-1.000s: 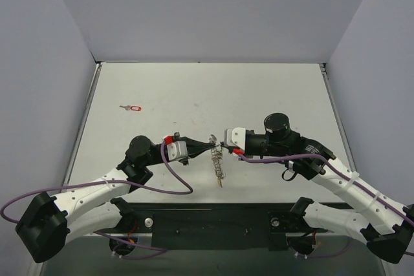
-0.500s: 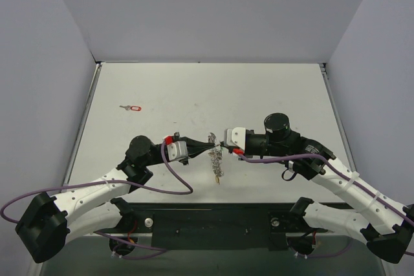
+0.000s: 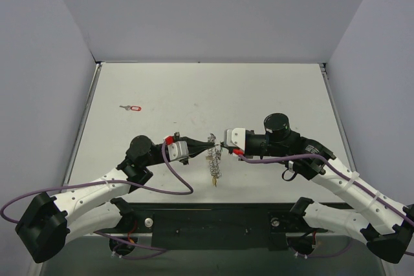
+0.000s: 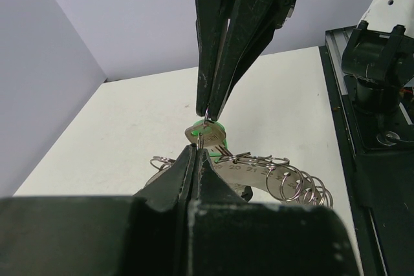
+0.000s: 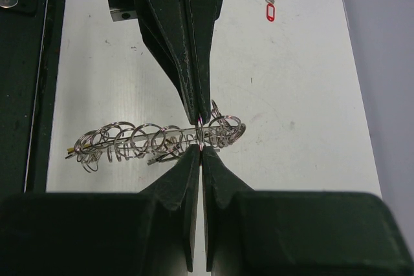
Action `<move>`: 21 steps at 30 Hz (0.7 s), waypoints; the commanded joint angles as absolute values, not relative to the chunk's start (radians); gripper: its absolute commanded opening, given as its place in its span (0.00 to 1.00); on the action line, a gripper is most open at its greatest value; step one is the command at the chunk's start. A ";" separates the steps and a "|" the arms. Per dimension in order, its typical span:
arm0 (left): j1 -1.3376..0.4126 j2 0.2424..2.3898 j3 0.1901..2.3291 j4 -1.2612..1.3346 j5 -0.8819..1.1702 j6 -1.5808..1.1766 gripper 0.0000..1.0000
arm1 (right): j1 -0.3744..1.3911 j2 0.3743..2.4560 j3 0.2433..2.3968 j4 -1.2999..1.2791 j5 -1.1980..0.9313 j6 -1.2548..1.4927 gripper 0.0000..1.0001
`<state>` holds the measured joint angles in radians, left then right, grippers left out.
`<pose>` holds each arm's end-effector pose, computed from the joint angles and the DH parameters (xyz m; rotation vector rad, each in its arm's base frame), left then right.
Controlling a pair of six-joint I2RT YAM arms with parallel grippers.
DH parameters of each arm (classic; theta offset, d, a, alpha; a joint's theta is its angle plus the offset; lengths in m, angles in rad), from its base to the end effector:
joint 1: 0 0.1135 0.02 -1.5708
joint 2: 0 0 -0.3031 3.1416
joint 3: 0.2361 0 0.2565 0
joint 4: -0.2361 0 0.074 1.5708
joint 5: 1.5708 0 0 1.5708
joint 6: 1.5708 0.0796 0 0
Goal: Put the keys on the keyring
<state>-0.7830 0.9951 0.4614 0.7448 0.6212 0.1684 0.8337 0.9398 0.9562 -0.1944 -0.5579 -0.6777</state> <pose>0.1345 -0.1992 0.3216 1.1038 0.9625 -0.9258 0.1226 0.1978 0.3973 -1.4715 0.9642 0.6000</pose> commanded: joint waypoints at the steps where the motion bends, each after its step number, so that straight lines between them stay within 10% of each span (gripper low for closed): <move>1: -0.785 0.968 0.476 0.828 0.623 0.164 0.00 | 0.839 0.936 0.954 -0.173 -0.586 -0.678 0.00; 21: -0.785 0.971 0.474 0.850 0.653 0.147 0.00 | 0.839 0.937 0.953 -0.163 -0.568 -0.666 0.00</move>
